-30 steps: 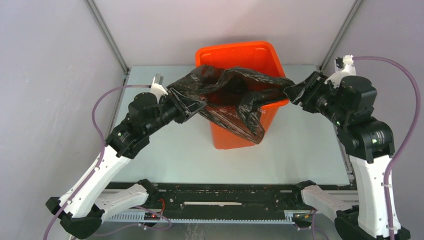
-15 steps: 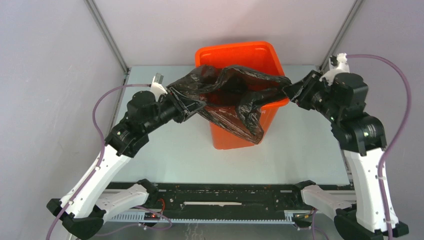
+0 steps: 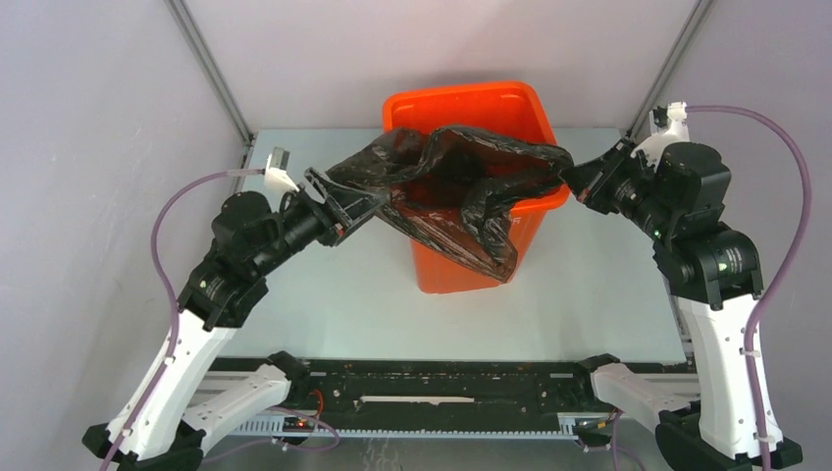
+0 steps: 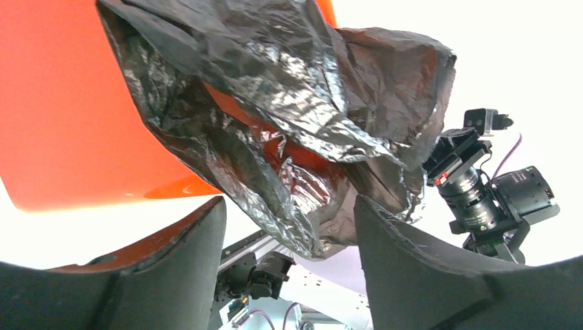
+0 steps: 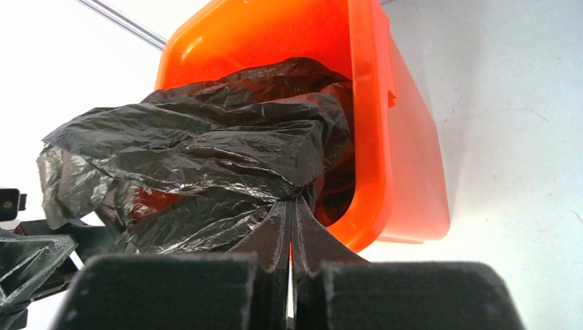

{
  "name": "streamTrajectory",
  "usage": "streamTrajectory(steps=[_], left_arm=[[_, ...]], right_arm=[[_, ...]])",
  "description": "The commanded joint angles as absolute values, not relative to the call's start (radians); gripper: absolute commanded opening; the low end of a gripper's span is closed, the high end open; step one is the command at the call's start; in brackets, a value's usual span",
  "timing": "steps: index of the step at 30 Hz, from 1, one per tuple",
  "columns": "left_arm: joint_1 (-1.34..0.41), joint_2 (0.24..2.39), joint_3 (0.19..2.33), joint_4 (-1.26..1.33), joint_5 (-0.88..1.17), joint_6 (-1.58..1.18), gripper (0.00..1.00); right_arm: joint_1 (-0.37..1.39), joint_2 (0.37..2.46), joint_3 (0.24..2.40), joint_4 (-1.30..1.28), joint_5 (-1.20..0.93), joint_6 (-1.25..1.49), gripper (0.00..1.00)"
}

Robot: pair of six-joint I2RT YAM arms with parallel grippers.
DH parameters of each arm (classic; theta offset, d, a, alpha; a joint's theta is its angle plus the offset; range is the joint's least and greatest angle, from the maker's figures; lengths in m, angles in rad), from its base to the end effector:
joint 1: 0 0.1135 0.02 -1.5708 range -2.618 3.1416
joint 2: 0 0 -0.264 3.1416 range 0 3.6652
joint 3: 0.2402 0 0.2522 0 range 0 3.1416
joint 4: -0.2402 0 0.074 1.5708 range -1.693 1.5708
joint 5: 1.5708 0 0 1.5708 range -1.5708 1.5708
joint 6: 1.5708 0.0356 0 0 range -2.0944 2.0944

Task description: Put the trash bags into the trash bin

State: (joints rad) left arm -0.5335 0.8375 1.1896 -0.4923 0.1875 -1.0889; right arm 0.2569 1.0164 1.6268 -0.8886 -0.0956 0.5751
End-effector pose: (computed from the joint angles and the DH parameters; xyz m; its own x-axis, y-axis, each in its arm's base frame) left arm 0.1348 -0.0873 0.4352 -0.6393 -0.6335 -0.4358 0.1986 0.4115 -0.8895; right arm 0.1467 0.0421 0.4975 -0.4087 0.4524 -0.7926 -0.1422 0.8263 0.5450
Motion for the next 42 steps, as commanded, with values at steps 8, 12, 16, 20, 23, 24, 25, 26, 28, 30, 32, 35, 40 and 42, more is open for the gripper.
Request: streamTrajectory(steps=[8,12,16,20,23,24,25,26,28,30,32,35,40,42], left_arm=[[-0.497,0.885,1.27,-0.517,0.167,-1.028,0.28],[-0.475,0.909,1.326,-0.597,0.136,-0.934,0.04],[-0.456,0.892,1.325,-0.602,0.105,-0.878,0.0],[-0.437,0.891,1.318,-0.606,0.094,-0.847,0.0],[-0.417,0.909,1.322,-0.614,0.094,-0.828,0.0],[-0.407,0.916,1.325,-0.618,0.092,-0.827,0.0],[-0.403,0.923,1.33,-0.62,0.09,-0.824,0.0],[-0.396,0.93,1.336,-0.621,0.085,-0.819,0.0],[-0.388,0.945,1.354,-0.627,0.067,-0.81,0.0],[-0.383,0.963,1.373,-0.631,0.064,-0.807,0.0],[-0.382,0.982,1.382,-0.629,0.07,-0.812,0.0],[-0.381,1.008,1.388,-0.629,0.077,-0.815,0.0],[-0.375,1.035,1.39,-0.643,0.098,-0.814,0.0],[-0.37,1.052,1.406,-0.665,0.096,-0.803,0.0]], right_arm=[[0.234,1.01,1.728,-0.916,-0.091,0.519,0.0],[0.209,1.021,1.815,-0.992,-0.014,0.439,0.0],[0.155,1.013,1.85,-1.078,0.081,0.347,0.0],[0.076,0.983,1.784,-1.072,0.135,0.262,0.0],[0.014,0.974,1.702,-1.006,0.137,0.214,0.0],[-0.016,0.978,1.68,-0.984,0.129,0.209,0.0],[-0.041,0.986,1.665,-0.964,0.114,0.208,0.0],[-0.066,0.997,1.653,-0.939,0.089,0.209,0.0],[-0.104,1.018,1.625,-0.884,0.039,0.205,0.0],[-0.112,1.052,1.616,-0.84,0.014,0.199,0.0],[-0.116,1.084,1.61,-0.788,-0.016,0.207,0.0],[-0.112,1.113,1.547,-0.628,-0.203,0.189,0.06],[-0.098,1.153,1.48,-0.458,-0.228,0.228,0.09],[-0.109,1.176,1.462,-0.404,-0.25,0.277,0.07]])
